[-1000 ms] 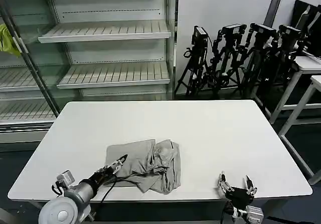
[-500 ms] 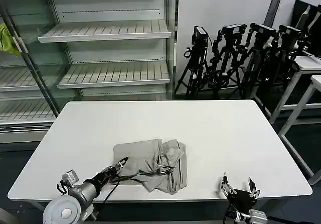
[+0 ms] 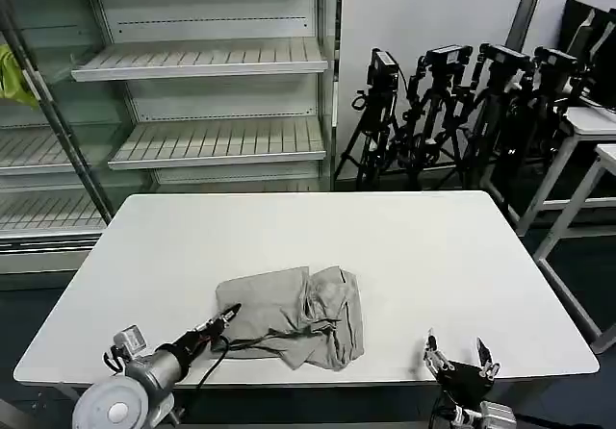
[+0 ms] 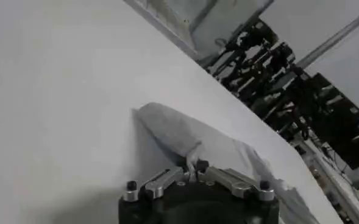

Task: Fold and organize the clothes.

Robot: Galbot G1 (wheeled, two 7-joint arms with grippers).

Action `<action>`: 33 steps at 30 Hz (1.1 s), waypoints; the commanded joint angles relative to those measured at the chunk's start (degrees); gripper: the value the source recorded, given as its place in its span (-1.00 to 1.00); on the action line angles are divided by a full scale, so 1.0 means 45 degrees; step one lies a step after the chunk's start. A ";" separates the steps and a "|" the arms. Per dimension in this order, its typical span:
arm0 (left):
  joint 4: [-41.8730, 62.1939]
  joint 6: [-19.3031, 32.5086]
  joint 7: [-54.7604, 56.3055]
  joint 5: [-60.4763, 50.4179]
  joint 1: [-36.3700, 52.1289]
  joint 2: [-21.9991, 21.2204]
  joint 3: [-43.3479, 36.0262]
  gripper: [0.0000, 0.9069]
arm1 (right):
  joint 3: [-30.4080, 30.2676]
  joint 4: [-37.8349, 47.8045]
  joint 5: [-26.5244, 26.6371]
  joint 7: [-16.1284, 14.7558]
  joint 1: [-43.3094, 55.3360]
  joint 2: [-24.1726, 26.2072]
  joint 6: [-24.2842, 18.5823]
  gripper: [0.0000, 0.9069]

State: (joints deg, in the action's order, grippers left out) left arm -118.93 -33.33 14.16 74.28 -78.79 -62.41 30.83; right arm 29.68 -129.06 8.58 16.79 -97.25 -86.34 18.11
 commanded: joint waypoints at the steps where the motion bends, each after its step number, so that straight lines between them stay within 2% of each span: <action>1: -0.1909 0.0016 -0.0212 -0.0870 -0.1371 0.1777 0.3302 -0.84 | -0.0295 0.0309 0.0193 -0.0063 0.0593 0.0233 0.0042 1.00; 3: -0.1881 0.0010 -0.0368 -0.0915 -0.1620 0.2736 0.5272 -0.84 | -0.0538 0.0479 0.0303 -0.0053 0.0941 0.0264 0.0109 1.00; 5: -0.1693 0.0013 -0.0581 -0.1324 -0.1853 0.3369 0.6496 -0.84 | -0.0761 0.0768 0.0390 -0.0061 0.1253 0.0345 0.0137 1.00; 6: -0.1460 0.0017 -0.1287 -0.1634 -0.2147 0.4055 0.7598 -0.84 | -0.0815 0.0856 0.0428 -0.0062 0.1368 0.0363 0.0153 1.00; 9: -0.1044 0.0029 -0.2645 -0.2600 -0.2889 0.5259 0.9586 -0.84 | -0.1204 0.1433 0.0591 -0.0078 0.2106 0.0483 0.0191 1.00; 12: -0.0785 0.0047 -0.4165 -0.4786 -0.3370 0.6213 1.0333 -0.84 | -0.1220 0.1791 0.0770 -0.0116 0.2429 0.0649 0.0178 1.00; 15: -0.0686 0.0044 -0.4915 -0.5783 -0.3797 0.6993 1.0478 -0.84 | -0.1120 0.2025 0.1080 -0.0166 0.2603 0.0911 0.0118 1.00; 19: -0.0822 0.0067 -0.5489 -0.7013 -0.4255 0.7524 1.0361 -0.84 | -0.1183 0.2374 0.1227 -0.0266 0.2762 0.1242 -0.0094 1.00; 25: -0.1886 0.0600 -0.5307 -0.9447 -0.4724 0.7782 0.7654 -0.84 | -0.1380 0.2986 0.0888 -0.0360 0.2870 0.1099 -0.0422 1.00; 28: -0.2310 0.0774 -0.4765 -1.1084 -0.3823 0.7172 0.4017 -0.84 | -0.1329 0.2530 0.0155 -0.0351 0.2068 0.0759 -0.0730 1.00; 31: -0.2602 0.0763 -0.4271 -1.2006 -0.2773 0.5759 0.1029 -0.84 | -0.1159 0.1666 -0.0478 -0.0269 0.0594 0.0625 -0.1192 1.00; 33: -0.3163 0.0473 -0.4087 -1.1544 -0.2437 0.4426 0.0096 -0.84 | -0.1063 0.1074 -0.0960 -0.0117 -0.0252 0.0646 -0.1659 1.00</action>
State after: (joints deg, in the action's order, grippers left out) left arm -127.07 -31.08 -5.20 37.10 -94.59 -33.54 58.96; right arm 24.50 -119.38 10.57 15.61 -88.15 -82.70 15.48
